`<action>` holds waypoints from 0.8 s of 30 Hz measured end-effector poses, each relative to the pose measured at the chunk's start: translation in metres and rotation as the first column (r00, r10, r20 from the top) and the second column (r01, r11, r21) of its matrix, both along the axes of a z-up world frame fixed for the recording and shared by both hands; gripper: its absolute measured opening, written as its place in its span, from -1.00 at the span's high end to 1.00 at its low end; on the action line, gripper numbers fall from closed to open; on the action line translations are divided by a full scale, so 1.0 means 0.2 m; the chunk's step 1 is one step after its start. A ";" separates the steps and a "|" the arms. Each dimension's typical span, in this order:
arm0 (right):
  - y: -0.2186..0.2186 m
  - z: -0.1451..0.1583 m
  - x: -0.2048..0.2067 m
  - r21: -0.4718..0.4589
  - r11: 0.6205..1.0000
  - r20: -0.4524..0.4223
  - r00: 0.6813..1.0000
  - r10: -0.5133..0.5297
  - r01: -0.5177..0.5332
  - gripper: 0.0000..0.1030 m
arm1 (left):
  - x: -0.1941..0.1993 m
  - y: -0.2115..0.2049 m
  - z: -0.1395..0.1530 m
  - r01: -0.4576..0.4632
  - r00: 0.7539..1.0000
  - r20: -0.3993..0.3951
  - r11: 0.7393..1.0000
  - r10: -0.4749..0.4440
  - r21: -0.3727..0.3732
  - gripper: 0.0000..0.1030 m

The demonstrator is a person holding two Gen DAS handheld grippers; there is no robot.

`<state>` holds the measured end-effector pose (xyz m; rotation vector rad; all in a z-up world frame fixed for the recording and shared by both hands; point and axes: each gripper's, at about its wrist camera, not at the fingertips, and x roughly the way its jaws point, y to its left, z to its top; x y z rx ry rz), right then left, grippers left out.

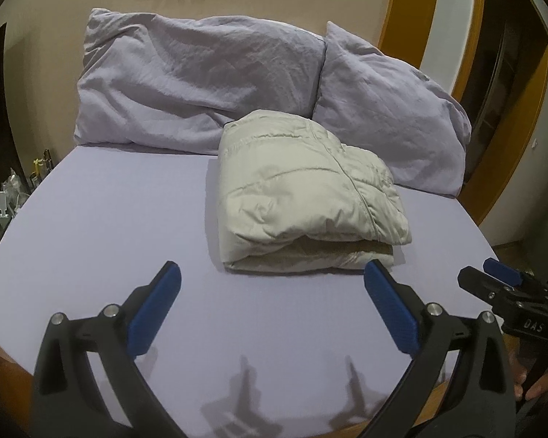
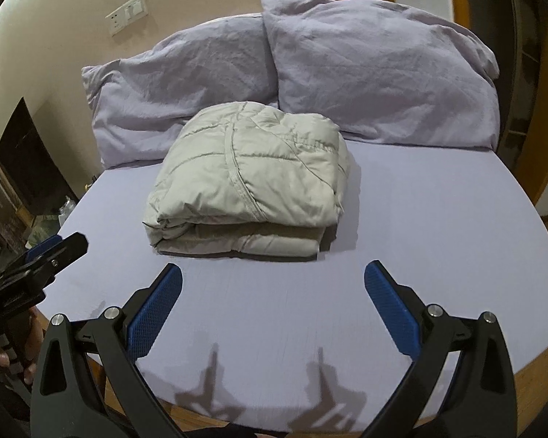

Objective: Fold large clothes

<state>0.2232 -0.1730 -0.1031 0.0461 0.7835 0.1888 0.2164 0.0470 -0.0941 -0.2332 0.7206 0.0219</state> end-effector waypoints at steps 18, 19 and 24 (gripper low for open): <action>0.06 -0.05 -0.01 0.012 1.000 -0.024 1.000 0.011 -0.011 -0.97 | -0.04 0.00 -0.03 0.029 1.000 -0.008 0.999 -0.029 -0.034 -0.94; 0.05 -0.05 0.00 0.013 1.000 -0.027 1.000 0.011 -0.011 -0.97 | -0.03 0.00 -0.03 0.026 1.000 -0.011 0.999 -0.026 -0.033 -0.94; 0.06 -0.06 0.00 0.013 1.000 -0.036 0.999 0.013 -0.012 -0.97 | -0.02 0.02 -0.05 0.006 1.000 -0.029 0.999 -0.007 -0.034 -0.94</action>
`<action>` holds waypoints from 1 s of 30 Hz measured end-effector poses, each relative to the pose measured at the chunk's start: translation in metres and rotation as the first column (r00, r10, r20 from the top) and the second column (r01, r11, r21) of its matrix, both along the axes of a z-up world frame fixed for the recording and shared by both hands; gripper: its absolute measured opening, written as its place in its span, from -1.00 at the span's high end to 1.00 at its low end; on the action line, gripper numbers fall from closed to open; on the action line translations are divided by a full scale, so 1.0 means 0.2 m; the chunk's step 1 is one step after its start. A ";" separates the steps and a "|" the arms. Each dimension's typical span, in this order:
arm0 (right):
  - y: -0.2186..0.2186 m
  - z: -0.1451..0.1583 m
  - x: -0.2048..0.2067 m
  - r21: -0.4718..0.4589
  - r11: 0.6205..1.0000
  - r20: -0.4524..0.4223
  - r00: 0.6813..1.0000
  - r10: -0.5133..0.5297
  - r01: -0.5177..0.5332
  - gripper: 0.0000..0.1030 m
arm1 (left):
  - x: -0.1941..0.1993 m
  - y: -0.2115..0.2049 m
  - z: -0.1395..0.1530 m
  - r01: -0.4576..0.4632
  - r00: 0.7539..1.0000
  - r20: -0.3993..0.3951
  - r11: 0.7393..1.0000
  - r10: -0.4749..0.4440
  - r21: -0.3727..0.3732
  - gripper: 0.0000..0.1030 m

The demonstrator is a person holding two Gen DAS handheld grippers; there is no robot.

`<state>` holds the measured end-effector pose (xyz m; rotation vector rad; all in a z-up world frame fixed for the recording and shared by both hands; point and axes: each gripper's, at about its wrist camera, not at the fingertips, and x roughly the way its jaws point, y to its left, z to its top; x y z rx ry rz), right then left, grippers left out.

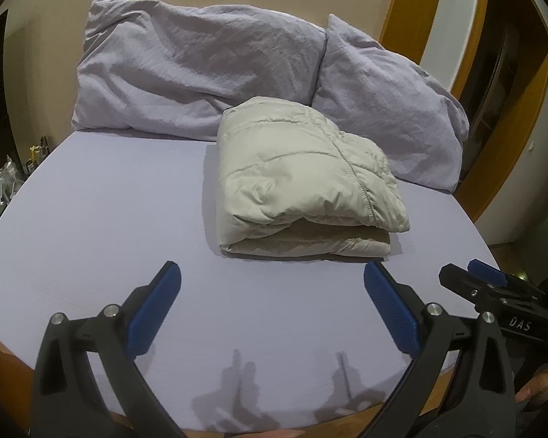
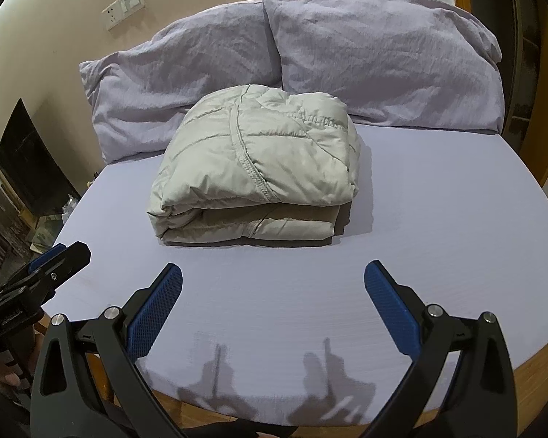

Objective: Fold large clothes

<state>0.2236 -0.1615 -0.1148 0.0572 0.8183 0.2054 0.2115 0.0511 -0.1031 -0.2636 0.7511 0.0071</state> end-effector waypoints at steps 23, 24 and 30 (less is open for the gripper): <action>0.02 0.00 0.00 -0.010 1.000 -0.004 1.000 0.006 -0.006 -0.97 | 0.00 -0.01 -0.01 0.003 1.000 -0.007 1.000 -0.003 0.001 -0.94; 0.02 0.00 0.00 -0.010 1.000 -0.004 1.000 0.006 -0.007 -0.97 | 0.00 -0.01 -0.01 0.003 1.000 -0.007 1.000 -0.003 0.001 -0.94; 0.02 0.00 0.00 -0.010 1.000 -0.004 1.000 0.004 -0.004 -0.97 | 0.00 -0.01 -0.01 0.001 1.000 -0.007 1.000 -0.001 0.001 -0.94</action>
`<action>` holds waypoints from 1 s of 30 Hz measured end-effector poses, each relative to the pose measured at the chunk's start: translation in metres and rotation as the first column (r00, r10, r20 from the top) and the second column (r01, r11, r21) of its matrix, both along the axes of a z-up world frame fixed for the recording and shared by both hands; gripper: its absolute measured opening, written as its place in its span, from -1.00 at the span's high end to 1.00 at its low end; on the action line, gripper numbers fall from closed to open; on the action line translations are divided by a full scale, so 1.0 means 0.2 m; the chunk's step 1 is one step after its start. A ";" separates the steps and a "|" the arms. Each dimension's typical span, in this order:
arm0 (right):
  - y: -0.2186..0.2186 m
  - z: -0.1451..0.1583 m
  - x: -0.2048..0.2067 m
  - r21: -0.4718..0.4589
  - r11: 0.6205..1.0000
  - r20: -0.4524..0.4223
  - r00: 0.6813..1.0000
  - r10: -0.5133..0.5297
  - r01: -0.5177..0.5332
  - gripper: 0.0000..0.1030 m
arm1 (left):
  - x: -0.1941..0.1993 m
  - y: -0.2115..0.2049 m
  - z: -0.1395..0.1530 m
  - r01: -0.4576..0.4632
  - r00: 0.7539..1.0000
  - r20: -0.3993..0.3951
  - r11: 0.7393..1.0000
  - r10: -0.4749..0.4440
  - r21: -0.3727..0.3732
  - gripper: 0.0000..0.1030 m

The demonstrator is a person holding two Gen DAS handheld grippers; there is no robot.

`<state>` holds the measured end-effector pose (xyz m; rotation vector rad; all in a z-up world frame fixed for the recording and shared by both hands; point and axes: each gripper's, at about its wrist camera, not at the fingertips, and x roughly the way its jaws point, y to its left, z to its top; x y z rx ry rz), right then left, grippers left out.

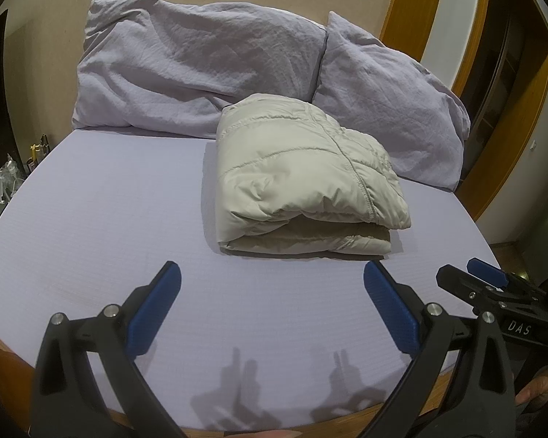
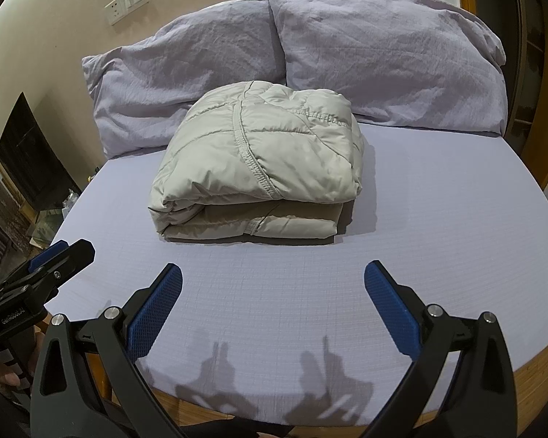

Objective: Fold large clothes

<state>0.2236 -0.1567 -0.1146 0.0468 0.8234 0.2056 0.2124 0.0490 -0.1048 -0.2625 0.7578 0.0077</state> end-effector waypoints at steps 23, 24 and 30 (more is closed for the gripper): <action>-0.01 0.00 0.00 0.003 1.000 -0.001 1.000 -0.001 0.001 -0.97 | 0.01 -0.02 0.00 -0.004 1.000 -0.002 1.000 0.004 0.002 -0.94; -0.01 0.00 0.00 0.003 1.000 -0.001 1.000 -0.001 0.001 -0.97 | 0.01 -0.02 0.00 -0.005 1.000 -0.002 1.000 0.005 0.001 -0.94; -0.01 0.00 0.01 0.003 1.000 -0.001 1.000 0.000 0.000 -0.97 | 0.01 -0.02 0.00 -0.004 1.000 -0.002 1.000 0.004 0.002 -0.94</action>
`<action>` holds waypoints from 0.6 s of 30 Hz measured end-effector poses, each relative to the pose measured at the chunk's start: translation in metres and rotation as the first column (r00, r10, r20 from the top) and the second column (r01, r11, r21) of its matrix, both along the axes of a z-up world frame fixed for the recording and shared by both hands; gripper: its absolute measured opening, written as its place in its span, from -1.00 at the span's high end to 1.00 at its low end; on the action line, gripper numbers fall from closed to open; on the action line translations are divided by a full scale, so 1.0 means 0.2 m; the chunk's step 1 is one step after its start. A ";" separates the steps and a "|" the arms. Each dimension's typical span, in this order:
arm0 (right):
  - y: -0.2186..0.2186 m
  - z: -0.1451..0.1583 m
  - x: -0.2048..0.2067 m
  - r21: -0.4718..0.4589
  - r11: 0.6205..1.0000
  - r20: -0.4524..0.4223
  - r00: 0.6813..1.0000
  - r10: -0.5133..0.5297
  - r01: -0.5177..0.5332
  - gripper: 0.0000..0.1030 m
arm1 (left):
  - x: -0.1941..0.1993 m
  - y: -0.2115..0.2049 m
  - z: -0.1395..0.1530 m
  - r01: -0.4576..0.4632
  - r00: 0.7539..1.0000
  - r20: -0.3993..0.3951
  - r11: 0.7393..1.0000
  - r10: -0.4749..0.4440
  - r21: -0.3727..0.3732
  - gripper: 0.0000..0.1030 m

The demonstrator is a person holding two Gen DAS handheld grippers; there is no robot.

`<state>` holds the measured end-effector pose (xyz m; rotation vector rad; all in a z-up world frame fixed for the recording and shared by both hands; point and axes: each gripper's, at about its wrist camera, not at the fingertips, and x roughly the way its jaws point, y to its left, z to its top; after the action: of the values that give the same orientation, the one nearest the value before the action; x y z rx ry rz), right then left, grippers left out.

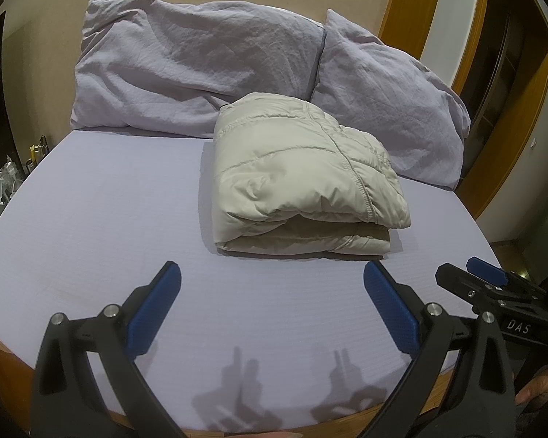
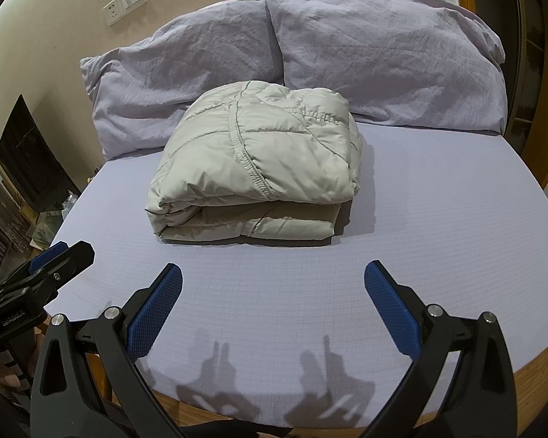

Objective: Fold large clothes

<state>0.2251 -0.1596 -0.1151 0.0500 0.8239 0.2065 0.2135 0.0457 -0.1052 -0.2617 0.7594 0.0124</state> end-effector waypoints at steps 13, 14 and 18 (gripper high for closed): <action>-0.01 0.00 0.00 0.001 1.000 0.000 1.000 0.003 -0.003 -0.97 | 0.00 -0.01 0.00 -0.002 1.000 -0.001 1.000 0.002 0.001 -0.94; -0.01 0.00 0.00 0.001 1.000 -0.001 1.000 0.003 -0.003 -0.97 | 0.00 -0.01 0.00 -0.001 1.000 -0.001 1.000 0.001 0.001 -0.94; -0.01 0.00 0.00 0.001 1.000 0.000 1.000 0.004 -0.004 -0.97 | 0.00 -0.01 0.00 -0.003 1.000 -0.001 1.000 0.003 0.002 -0.94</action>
<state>0.2253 -0.1612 -0.1153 0.0496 0.8241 0.2109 0.2133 0.0430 -0.1044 -0.2610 0.7595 0.0164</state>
